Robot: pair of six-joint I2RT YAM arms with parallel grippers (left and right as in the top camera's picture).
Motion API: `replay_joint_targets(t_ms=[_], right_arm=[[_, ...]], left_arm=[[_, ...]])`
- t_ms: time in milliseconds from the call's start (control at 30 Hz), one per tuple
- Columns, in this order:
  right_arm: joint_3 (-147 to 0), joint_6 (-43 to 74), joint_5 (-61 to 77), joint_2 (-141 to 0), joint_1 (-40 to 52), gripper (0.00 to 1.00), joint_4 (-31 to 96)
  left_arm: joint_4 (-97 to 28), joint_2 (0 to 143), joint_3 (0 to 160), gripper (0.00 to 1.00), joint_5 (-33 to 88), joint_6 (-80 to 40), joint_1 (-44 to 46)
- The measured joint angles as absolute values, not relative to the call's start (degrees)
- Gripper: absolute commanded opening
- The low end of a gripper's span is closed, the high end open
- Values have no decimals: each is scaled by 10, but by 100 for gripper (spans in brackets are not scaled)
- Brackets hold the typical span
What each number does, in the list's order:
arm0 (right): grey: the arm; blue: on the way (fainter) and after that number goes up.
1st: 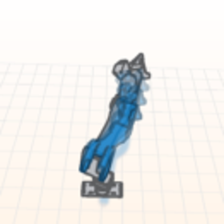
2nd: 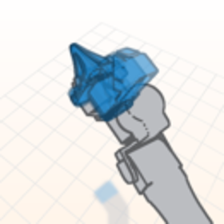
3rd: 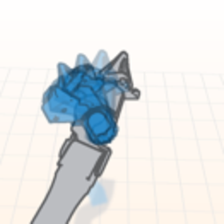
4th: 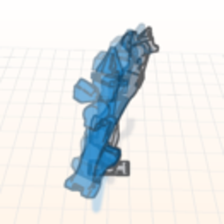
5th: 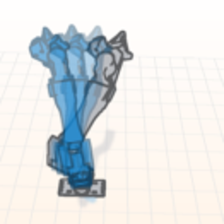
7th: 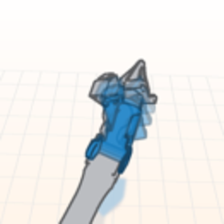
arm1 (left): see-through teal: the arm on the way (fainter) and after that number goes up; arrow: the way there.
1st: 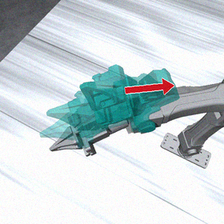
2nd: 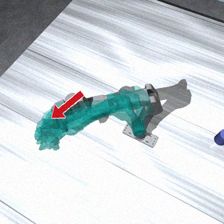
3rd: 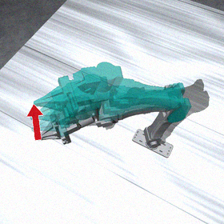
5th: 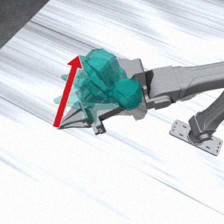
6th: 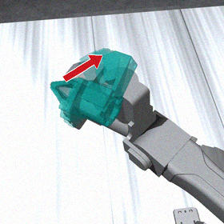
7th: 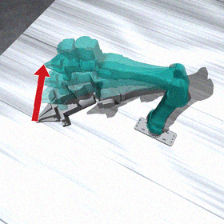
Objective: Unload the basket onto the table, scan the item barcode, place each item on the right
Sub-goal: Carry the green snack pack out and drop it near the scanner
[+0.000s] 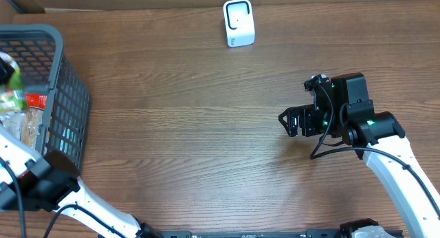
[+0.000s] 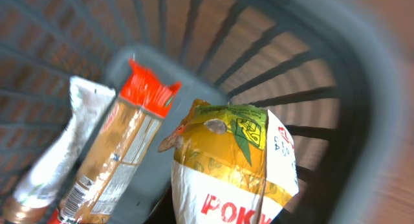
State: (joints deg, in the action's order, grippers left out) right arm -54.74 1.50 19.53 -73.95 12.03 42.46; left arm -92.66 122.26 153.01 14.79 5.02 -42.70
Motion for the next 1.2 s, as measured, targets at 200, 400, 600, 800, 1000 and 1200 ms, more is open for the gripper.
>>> replay_joint_targets(t_ms=[200,400,600,800,1000,1200], right_arm=[[-547,15,195,-740,120,100,425],[-547,15,195,-740,120,100,425],[-547,15,195,-740,120,100,425],[-547,15,195,-740,120,100,425],[-547,15,195,-740,120,100,424],[-548,15,195,-740,120,100,425]], left_arm=[[-967,1170,1616,4,184,46,-374],[-969,1140,1623,4,234,44,-238],[-966,1140,1534,5,244,26,-80],[-873,1140,1362,5,229,-13,42],[-695,1141,1161,4,212,-77,95],[-544,1141,1009,18,201,-147,98]])
